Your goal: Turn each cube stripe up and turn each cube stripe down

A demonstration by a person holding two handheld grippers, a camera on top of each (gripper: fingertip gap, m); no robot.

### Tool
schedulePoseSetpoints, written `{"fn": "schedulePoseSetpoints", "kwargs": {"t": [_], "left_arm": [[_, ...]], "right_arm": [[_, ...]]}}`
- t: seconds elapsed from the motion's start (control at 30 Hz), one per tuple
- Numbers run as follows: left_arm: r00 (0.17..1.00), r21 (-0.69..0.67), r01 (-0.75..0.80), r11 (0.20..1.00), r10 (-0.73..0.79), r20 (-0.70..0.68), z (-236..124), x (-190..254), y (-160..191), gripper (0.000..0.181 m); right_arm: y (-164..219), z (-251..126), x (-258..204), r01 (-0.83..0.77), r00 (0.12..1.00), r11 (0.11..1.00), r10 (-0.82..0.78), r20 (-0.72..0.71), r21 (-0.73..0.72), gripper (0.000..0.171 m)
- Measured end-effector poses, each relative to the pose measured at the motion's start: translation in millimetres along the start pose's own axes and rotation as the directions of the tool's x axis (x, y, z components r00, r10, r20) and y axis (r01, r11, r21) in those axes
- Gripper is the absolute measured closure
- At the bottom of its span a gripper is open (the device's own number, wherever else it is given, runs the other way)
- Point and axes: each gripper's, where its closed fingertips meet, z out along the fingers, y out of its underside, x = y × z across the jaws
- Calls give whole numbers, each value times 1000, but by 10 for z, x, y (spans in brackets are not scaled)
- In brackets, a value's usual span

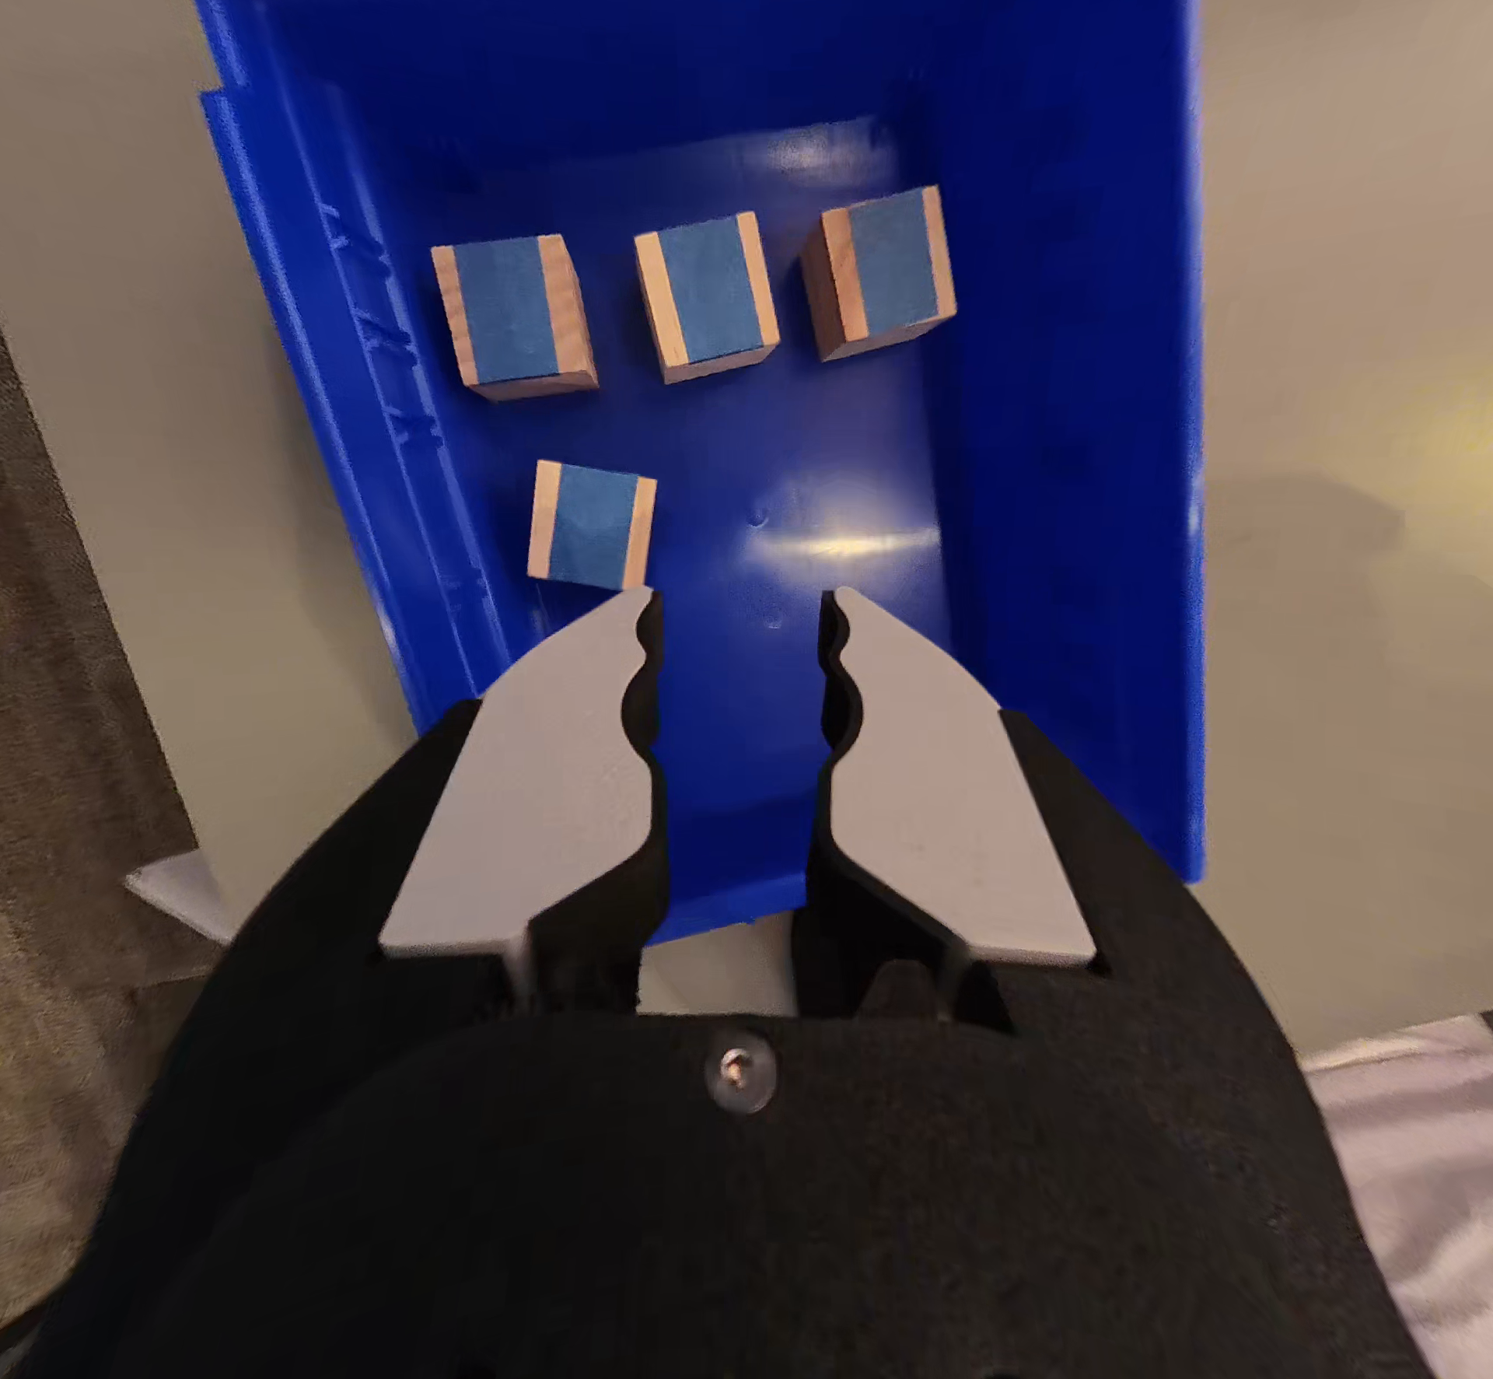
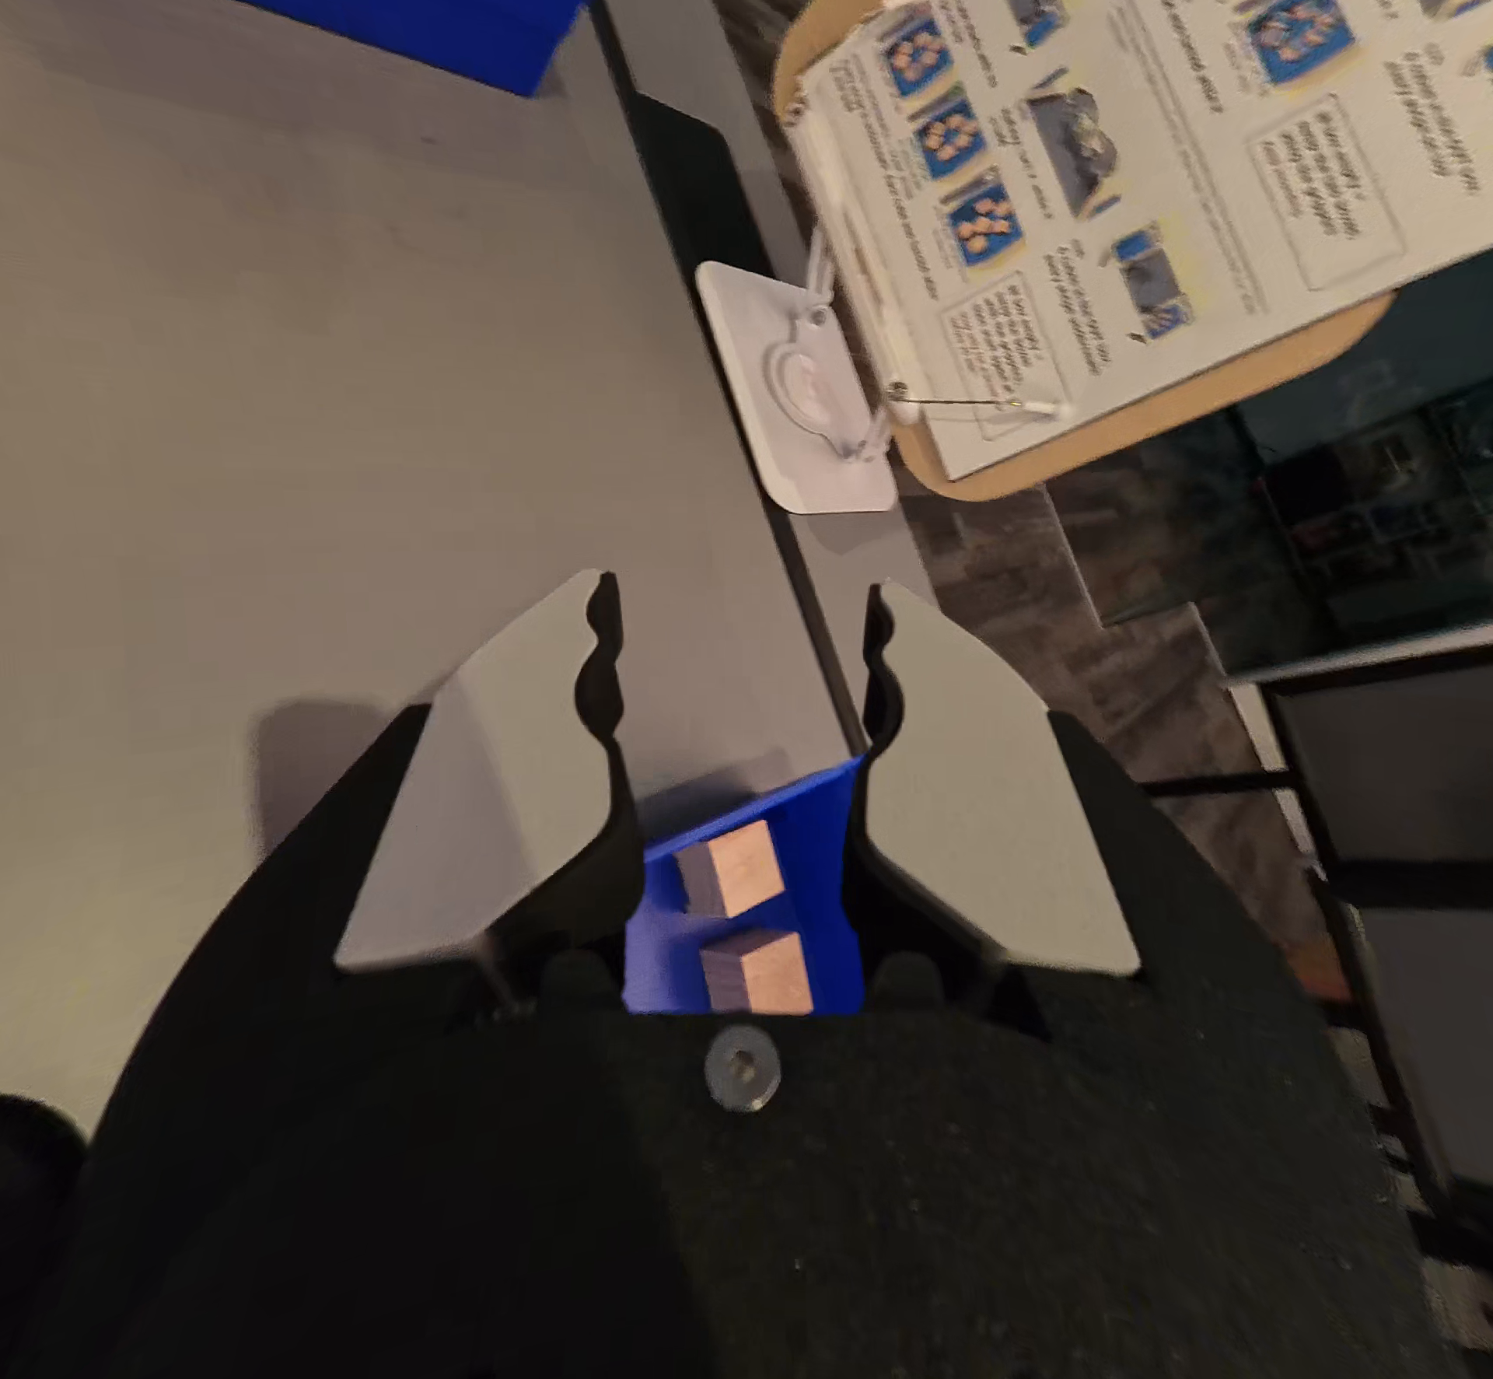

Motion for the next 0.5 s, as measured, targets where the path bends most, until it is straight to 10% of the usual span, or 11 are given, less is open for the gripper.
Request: {"fn": "schedulePoseSetpoints", "kwargs": {"t": [0.5], "left_arm": [[977, -223, -119, 967, 154, 146, 591, -410, 111, 123]], "right_arm": [[339, 156, -201, -19, 991, 996, 30, 130, -85, 115]]}}
